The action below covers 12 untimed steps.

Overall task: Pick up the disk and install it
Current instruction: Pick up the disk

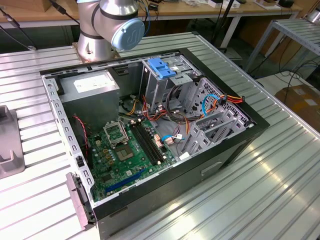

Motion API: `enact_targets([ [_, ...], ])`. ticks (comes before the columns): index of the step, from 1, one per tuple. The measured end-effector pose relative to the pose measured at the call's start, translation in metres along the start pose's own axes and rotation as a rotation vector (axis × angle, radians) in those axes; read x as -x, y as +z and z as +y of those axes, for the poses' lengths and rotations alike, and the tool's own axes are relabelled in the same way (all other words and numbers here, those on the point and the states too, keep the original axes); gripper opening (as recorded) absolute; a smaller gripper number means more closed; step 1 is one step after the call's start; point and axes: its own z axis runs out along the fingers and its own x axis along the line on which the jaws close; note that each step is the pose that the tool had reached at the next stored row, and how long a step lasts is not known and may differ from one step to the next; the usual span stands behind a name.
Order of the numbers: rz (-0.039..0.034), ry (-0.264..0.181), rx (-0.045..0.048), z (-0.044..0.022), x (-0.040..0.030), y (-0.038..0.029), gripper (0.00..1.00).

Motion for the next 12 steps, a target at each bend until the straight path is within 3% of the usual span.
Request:
enact_targets([
  [12,0.0,0.0,-0.0001,0.0001,0.0002,-0.0032,0.37],
])
